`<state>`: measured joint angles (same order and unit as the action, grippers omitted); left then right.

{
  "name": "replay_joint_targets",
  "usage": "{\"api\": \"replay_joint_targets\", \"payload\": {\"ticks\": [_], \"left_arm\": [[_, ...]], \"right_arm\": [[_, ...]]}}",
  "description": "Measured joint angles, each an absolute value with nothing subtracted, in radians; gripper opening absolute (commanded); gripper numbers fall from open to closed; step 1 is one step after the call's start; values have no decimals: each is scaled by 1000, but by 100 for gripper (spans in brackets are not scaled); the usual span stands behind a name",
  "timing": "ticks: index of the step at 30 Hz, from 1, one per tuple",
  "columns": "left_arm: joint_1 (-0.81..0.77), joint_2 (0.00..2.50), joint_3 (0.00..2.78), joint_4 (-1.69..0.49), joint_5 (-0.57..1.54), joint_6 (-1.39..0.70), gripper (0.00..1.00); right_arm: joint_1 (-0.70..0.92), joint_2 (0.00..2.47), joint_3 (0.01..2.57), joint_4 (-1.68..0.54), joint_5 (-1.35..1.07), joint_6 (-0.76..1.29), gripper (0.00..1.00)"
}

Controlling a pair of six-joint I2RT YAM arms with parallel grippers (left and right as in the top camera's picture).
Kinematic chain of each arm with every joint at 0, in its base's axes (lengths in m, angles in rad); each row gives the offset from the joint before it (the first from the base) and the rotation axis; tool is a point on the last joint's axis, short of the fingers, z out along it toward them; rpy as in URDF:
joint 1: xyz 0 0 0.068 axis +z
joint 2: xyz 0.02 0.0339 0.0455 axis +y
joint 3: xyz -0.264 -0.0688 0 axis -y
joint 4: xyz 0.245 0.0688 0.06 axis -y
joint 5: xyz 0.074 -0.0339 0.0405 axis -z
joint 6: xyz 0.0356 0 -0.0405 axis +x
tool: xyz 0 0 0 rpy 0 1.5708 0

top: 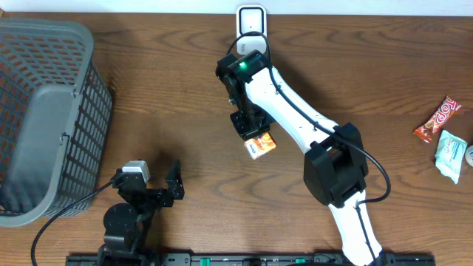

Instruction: Scan the item barcode

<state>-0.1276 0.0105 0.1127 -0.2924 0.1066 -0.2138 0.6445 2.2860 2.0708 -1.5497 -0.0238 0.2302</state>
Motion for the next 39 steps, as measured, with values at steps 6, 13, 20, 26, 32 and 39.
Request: {"api": "replay_joint_targets", "payload": {"ticks": [6,13,20,26,32,39], "left_arm": [[-128,10,113,-292,107,-214,98],[-128,10,113,-292,107,-214,98],[-128,10,113,-292,107,-214,98],[-128,10,113,-292,107,-214,98],[-128,10,113,-292,107,-214,98],[-128,10,113,-292,107,-214,98]], "right_arm": [[645,2286,1995,-1478,-31,230,1],[645,2286,1803,-1338,-47,230,1],[644,2280,1803,-1347,-65,227,27],[645,2284,1919,-1424,-116,229,99],[645,2284,2050,-1505,-119,213,99],[645,2284,1966,-1393,-45,167,99]]}}
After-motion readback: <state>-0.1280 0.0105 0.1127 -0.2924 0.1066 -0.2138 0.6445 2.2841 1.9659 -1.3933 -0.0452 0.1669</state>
